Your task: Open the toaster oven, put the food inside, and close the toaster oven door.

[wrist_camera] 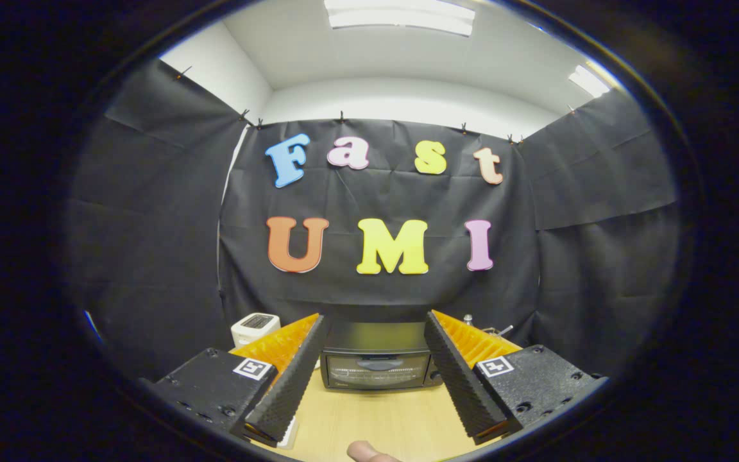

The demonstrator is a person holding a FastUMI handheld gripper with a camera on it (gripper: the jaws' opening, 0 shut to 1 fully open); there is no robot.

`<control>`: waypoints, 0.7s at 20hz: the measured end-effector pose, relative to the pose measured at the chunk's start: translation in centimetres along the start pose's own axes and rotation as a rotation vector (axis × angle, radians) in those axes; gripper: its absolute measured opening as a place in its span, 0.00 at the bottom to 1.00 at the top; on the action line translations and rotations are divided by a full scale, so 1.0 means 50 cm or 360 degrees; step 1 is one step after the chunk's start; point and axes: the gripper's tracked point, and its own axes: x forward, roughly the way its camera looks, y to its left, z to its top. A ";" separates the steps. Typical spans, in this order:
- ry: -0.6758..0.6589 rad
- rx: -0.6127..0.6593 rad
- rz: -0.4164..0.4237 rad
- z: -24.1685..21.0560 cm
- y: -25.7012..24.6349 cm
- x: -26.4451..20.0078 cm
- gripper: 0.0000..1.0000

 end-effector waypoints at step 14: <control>0.0022 0.0107 -0.0047 -0.001 -0.064 -0.037 1.00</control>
